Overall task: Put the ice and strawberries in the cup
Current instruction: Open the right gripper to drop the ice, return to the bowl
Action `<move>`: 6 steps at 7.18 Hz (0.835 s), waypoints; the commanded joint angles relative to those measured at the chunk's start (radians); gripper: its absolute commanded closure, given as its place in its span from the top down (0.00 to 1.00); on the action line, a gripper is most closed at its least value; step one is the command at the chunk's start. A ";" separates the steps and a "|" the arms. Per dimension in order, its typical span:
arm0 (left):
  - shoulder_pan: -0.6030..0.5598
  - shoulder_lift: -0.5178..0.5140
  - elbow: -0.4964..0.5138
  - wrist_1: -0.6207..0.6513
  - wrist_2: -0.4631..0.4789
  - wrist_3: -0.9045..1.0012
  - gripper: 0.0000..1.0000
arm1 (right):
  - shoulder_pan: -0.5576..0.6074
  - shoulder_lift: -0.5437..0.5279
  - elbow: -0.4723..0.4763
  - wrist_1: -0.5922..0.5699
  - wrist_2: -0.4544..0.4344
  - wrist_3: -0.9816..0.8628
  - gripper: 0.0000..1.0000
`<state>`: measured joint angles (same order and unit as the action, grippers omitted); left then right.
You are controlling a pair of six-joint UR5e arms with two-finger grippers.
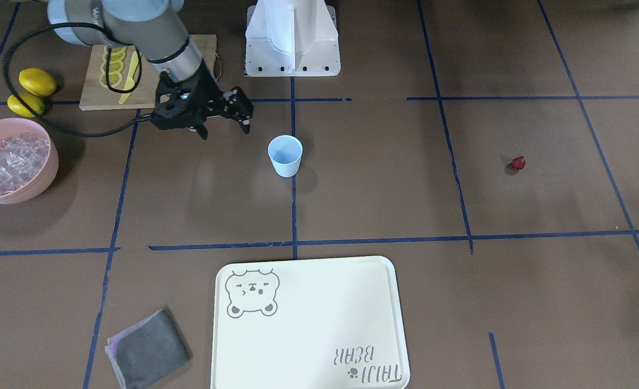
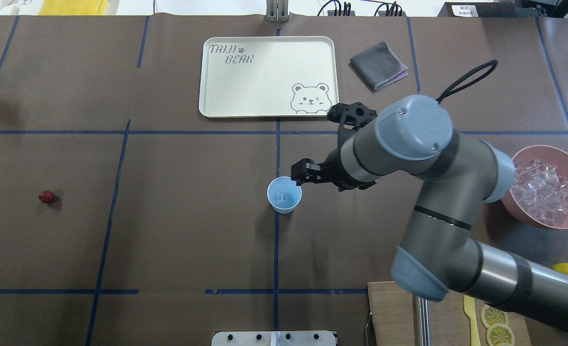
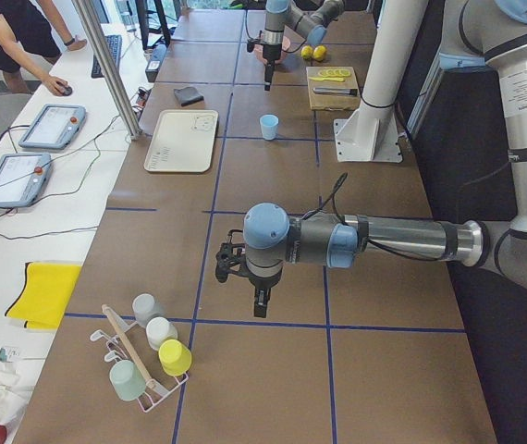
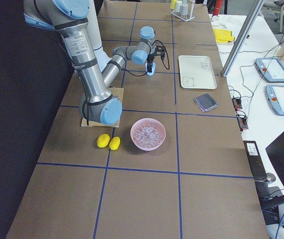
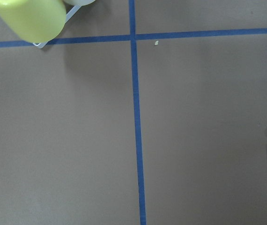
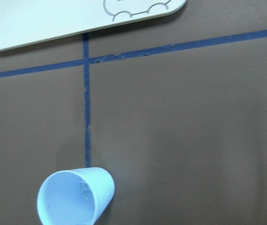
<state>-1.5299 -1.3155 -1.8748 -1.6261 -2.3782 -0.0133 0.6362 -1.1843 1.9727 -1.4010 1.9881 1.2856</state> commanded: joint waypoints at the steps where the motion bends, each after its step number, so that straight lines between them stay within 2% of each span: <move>1: 0.005 0.002 0.002 -0.015 0.000 0.004 1.00 | 0.113 -0.176 0.049 -0.004 0.037 -0.167 1.00; 2: 0.007 0.007 0.002 -0.015 0.000 0.007 1.00 | 0.172 -0.264 0.069 0.003 0.052 -0.231 0.99; 3: 0.011 0.007 0.002 -0.015 0.000 0.007 1.00 | 0.254 -0.329 0.068 0.002 0.108 -0.309 0.96; 4: 0.017 0.009 0.003 -0.015 0.000 0.007 1.00 | 0.351 -0.348 0.022 -0.007 0.224 -0.351 0.96; 6: 0.022 0.009 0.006 -0.014 0.000 -0.001 1.00 | 0.430 -0.431 -0.012 0.004 0.250 -0.457 0.96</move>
<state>-1.5108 -1.3073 -1.8706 -1.6410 -2.3777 -0.0101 1.0111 -1.5663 1.9766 -1.3999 2.2170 0.8926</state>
